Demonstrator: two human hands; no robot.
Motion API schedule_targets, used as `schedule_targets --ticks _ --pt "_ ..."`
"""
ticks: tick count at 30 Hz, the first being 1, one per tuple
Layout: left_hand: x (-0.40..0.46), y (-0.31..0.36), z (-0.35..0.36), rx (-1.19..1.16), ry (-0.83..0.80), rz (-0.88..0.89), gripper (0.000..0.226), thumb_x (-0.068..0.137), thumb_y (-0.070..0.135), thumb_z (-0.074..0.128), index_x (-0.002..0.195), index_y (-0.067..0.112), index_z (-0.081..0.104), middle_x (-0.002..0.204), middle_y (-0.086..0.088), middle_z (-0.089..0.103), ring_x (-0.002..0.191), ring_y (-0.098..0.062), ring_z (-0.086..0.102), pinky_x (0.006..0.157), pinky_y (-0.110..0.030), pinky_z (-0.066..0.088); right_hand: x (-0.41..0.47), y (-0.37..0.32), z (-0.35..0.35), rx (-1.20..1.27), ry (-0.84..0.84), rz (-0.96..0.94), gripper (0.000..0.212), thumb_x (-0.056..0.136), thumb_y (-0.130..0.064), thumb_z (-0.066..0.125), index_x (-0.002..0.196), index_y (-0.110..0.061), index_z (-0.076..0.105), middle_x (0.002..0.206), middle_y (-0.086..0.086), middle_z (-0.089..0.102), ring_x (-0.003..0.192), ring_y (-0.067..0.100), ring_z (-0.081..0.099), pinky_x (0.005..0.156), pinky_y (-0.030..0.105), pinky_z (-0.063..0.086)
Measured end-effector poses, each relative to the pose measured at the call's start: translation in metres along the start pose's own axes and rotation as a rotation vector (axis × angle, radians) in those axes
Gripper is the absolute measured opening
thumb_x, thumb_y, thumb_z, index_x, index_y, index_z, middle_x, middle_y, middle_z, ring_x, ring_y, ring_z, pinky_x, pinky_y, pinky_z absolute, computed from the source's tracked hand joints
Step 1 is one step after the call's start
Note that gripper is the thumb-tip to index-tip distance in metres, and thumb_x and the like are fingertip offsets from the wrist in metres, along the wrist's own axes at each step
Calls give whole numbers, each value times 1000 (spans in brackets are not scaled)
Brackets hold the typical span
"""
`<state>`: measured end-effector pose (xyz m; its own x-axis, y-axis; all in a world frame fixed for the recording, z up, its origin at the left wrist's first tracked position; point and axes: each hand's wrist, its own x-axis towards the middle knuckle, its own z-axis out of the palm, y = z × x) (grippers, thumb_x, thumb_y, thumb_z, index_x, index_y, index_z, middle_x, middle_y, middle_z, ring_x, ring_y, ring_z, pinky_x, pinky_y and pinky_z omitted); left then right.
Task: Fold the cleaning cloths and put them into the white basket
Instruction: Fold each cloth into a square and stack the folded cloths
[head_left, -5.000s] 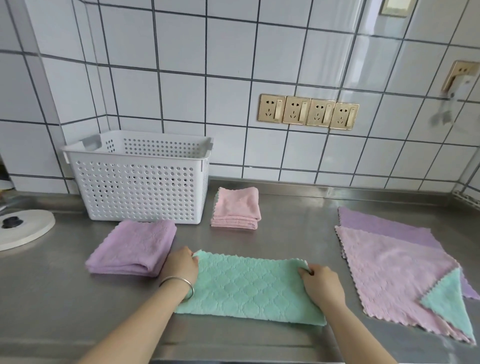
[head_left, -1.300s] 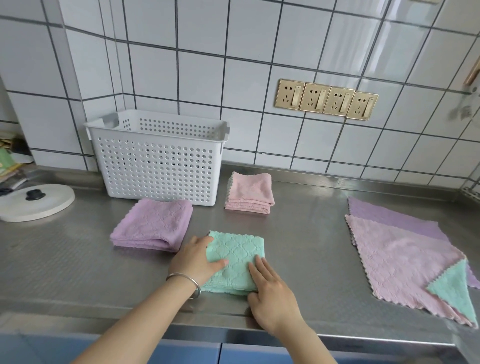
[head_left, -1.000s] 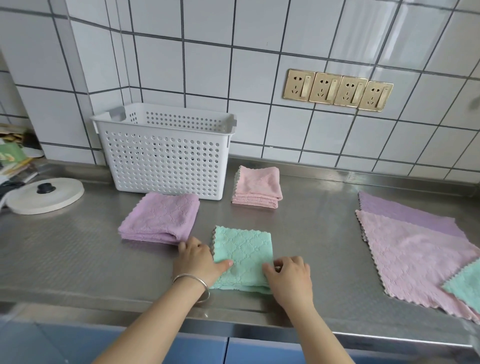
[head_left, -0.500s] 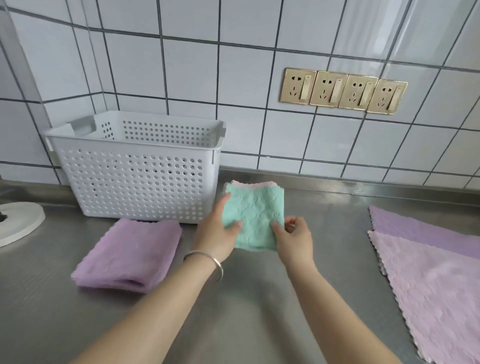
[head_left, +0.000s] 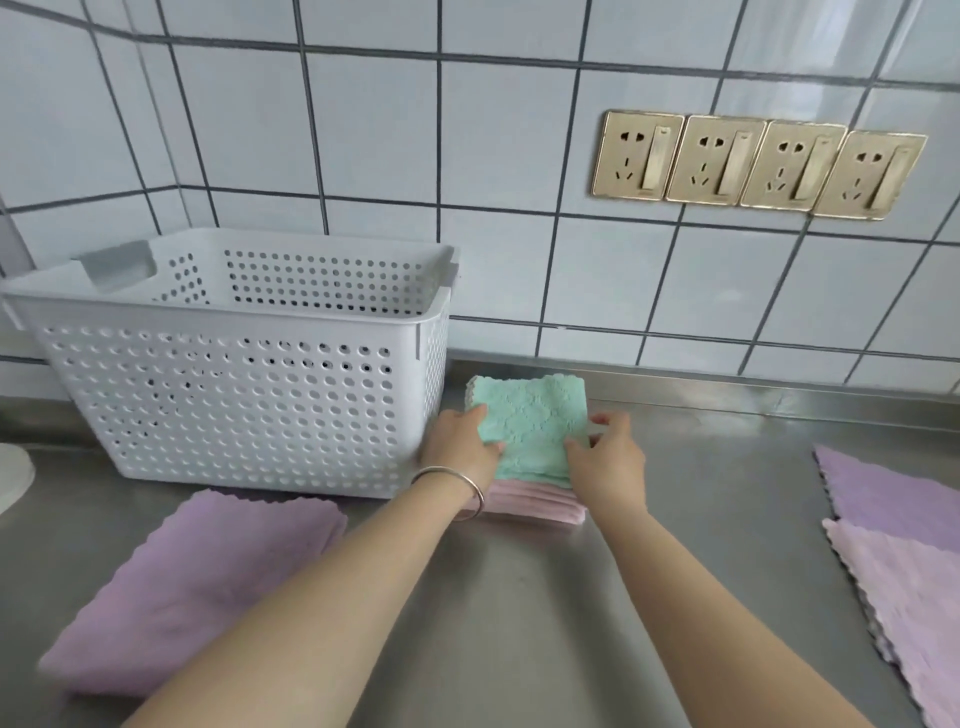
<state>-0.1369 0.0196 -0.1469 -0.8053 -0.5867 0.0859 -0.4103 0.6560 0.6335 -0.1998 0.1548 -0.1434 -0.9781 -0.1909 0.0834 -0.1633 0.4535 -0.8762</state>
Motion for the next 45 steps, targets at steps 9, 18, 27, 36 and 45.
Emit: schedule_targets --ticks 9,18,27,36,45 --pt "0 -8 10 271 -22 29 47 93 32 46 134 10 42 149 -10 24 135 -28 31 110 -35 29 5 1 11 -500 -194 24 58 93 -16 26 146 -36 15 133 11 36 101 32 56 76 32 39" --pt "-42 43 -3 485 46 268 71 88 54 43 146 14 27 156 -10 17 142 -30 16 116 -38 15 -66 5 -85 -445 -142 -222 43 92 -26 45 134 -18 41 130 9 43 112 32 51 85 38 44" --pt "-203 152 83 334 -370 802 70 79 59 35 138 23 41 143 6 41 134 -15 36 110 -25 28 -185 143 -250 -685 146 -177 28 76 -16 53 98 -22 68 100 -4 66 95 21 63 67 24 48" --pt "-279 221 153 699 -429 954 30 91 18 41 117 10 53 122 -12 57 113 -33 55 89 -41 44 -214 192 -299 -731 25 -148 78 64 -36 3 116 -22 60 129 -10 56 120 17 45 86 29 43" --pt "-262 222 170 626 -384 885 34 88 2 37 115 12 57 119 -10 56 110 -27 55 66 -27 33 -203 206 -328 -874 101 92 45 84 -13 39 128 -12 47 138 2 47 128 21 39 107 30 29"
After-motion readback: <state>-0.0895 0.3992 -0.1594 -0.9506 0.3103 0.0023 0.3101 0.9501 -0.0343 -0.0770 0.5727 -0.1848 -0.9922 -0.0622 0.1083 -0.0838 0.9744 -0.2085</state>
